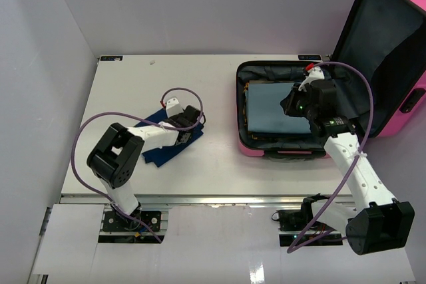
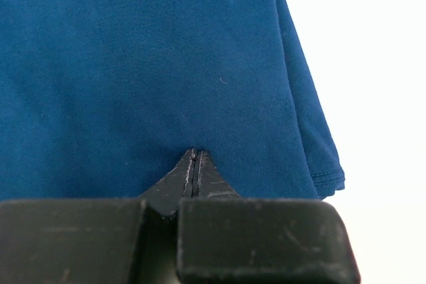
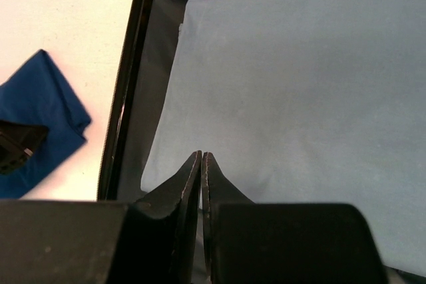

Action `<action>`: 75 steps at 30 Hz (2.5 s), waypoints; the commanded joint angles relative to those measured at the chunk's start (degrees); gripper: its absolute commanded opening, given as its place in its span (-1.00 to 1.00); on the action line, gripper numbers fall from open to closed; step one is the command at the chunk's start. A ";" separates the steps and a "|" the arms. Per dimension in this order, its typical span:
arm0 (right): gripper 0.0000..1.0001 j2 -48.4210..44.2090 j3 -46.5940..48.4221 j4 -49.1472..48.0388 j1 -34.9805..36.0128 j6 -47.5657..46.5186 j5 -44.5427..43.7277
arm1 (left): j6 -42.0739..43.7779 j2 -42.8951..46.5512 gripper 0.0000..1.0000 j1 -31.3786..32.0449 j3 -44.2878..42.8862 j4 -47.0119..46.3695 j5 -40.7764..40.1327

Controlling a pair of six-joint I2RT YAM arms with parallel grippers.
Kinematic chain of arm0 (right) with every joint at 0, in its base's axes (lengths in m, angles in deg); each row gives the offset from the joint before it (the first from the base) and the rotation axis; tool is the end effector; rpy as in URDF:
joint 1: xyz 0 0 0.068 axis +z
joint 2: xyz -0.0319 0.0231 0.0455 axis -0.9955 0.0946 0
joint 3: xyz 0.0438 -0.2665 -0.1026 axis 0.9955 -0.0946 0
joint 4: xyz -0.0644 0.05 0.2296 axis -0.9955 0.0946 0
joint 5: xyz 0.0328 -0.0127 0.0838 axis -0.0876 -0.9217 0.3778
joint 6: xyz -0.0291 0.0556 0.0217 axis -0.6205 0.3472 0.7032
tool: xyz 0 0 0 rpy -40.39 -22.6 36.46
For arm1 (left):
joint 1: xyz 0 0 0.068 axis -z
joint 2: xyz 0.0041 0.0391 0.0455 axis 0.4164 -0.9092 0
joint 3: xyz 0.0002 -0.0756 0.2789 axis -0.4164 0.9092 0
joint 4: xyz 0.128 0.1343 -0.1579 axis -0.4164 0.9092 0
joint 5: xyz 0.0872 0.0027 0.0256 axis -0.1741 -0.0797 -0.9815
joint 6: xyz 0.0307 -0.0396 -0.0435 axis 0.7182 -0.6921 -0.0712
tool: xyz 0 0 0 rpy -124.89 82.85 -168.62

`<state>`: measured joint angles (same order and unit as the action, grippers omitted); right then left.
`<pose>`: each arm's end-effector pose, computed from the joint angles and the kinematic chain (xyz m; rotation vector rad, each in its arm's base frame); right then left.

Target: Pack the luggage

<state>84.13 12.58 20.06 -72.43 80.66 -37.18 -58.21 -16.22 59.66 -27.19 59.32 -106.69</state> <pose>0.2326 0.0533 0.3429 0.0260 2.0048 0.3737 0.2854 -0.1603 0.1687 -0.5926 2.2361 0.1332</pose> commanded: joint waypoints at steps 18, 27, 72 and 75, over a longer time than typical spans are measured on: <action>0.13 19.98 26.33 4.41 21.73 -7.66 3.07 | 8.52 22.68 0.36 -25.47 -0.55 4.87 25.18; 0.47 46.19 42.72 10.12 30.43 -13.41 8.62 | 10.39 26.78 0.39 -36.93 13.54 -2.16 33.86; 0.42 68.59 49.41 10.60 31.06 -14.38 11.02 | 18.11 13.02 0.28 -42.75 19.89 -16.14 37.57; 0.42 69.08 49.00 10.35 31.16 -13.89 11.77 | 18.22 11.35 0.23 -42.70 19.44 -16.77 40.46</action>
<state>151.30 60.41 30.53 -41.44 65.99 -26.75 -41.11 -2.62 17.17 -9.31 40.07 -69.17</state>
